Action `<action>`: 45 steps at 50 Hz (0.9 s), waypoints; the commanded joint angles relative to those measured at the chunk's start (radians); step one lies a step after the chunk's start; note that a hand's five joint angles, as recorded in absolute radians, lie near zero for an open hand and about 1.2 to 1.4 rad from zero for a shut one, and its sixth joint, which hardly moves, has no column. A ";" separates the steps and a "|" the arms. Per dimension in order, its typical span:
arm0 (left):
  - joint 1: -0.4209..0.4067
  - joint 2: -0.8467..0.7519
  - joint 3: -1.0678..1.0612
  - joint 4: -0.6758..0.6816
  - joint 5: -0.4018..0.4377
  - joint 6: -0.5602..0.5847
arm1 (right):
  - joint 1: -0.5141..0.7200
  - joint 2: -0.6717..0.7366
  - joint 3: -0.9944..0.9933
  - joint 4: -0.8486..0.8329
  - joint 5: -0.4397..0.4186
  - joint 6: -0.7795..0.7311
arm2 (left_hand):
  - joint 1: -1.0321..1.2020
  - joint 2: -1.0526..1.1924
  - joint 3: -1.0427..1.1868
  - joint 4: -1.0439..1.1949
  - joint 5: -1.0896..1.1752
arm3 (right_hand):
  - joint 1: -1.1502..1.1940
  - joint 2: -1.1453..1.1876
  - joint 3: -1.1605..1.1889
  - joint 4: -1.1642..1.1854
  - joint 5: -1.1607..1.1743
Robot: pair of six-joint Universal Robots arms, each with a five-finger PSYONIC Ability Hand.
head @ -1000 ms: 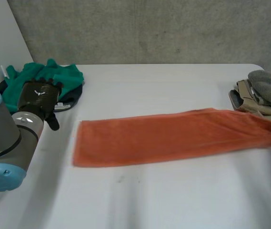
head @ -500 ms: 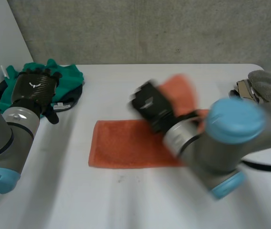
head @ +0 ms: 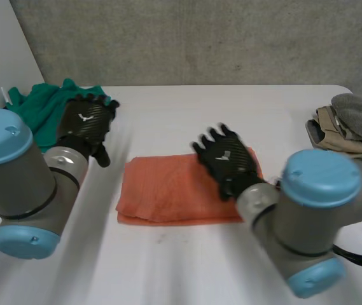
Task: Fold the laundry.
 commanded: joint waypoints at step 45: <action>-0.116 0.074 0.013 -0.008 0.021 -0.129 | -0.072 -0.103 -0.070 0.050 -0.082 0.514 | -0.003 -0.011 -0.018 -0.008 -0.029 | -0.052 -0.043 -0.042 -0.043 -0.048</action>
